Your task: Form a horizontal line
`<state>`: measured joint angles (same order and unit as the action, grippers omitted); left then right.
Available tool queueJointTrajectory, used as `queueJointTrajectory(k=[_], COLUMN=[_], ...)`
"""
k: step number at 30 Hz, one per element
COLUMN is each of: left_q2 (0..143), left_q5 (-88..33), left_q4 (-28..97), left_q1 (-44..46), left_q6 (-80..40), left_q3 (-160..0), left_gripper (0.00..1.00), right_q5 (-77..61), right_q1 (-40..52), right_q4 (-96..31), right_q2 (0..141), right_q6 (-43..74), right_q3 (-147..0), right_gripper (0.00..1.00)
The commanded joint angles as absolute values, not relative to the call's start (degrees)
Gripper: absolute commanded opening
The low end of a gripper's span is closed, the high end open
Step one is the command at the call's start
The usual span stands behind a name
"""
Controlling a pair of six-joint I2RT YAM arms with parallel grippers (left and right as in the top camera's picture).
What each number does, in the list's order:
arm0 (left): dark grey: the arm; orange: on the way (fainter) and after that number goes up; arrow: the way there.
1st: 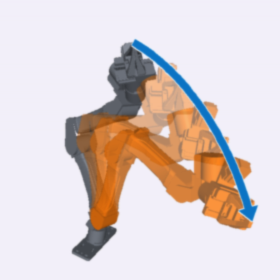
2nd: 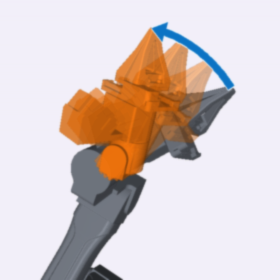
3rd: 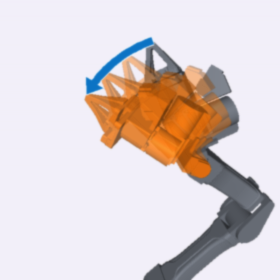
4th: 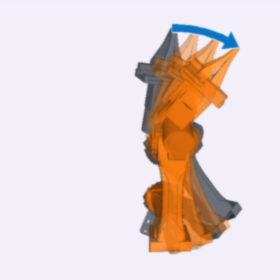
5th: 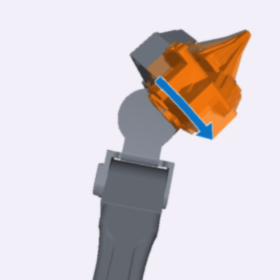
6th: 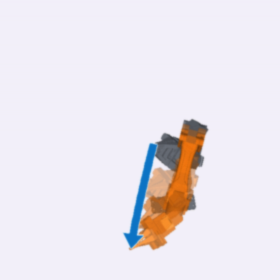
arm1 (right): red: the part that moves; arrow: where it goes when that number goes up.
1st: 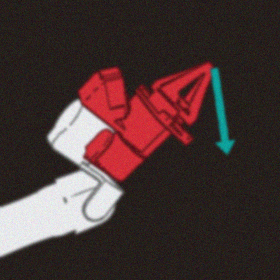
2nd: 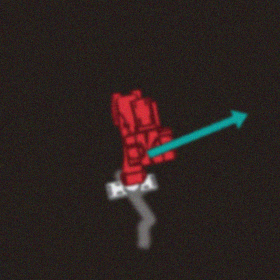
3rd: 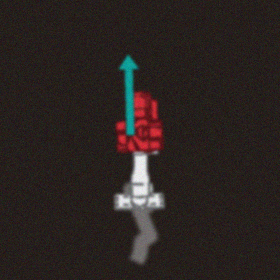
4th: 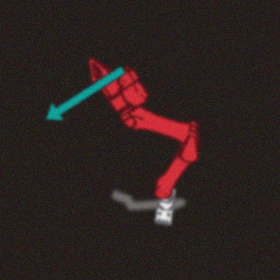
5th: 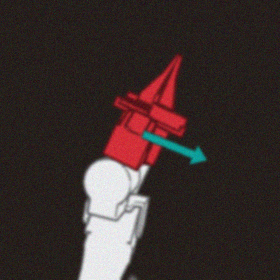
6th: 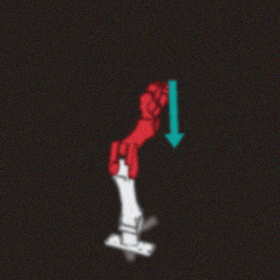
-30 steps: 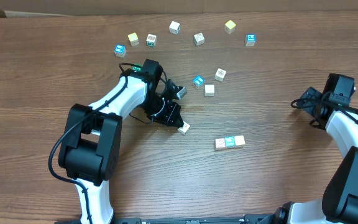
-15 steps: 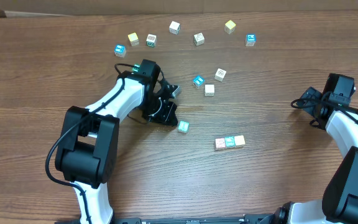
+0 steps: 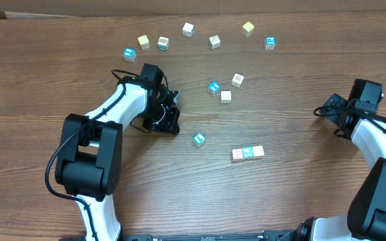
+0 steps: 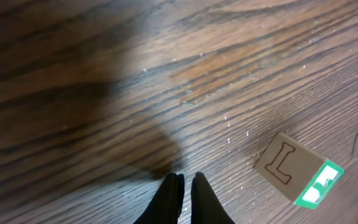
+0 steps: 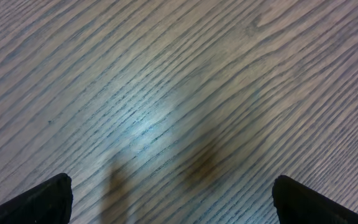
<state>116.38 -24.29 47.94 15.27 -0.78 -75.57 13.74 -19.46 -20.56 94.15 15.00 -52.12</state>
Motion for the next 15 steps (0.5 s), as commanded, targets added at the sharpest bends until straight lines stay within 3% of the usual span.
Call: queueJointTrajectory(k=[1, 15], left_q2=[116.9, 116.9], left_q5=[-23.0, -22.0], left_q4=[47.6, 44.0], left_q1=[16.6, 23.2], left_q6=[-3.7, -6.9], left_q3=[-77.8, -79.1], left_gripper=[0.06, 0.07], right_q5=[13.9, 13.9], right_q1=[-19.6, -19.6], right_q4=[-20.2, -20.2], right_q2=[94.2, 94.2], right_q6=[15.1, 15.1], right_q3=[-52.5, -52.5], right_gripper=[1.00, 1.00])
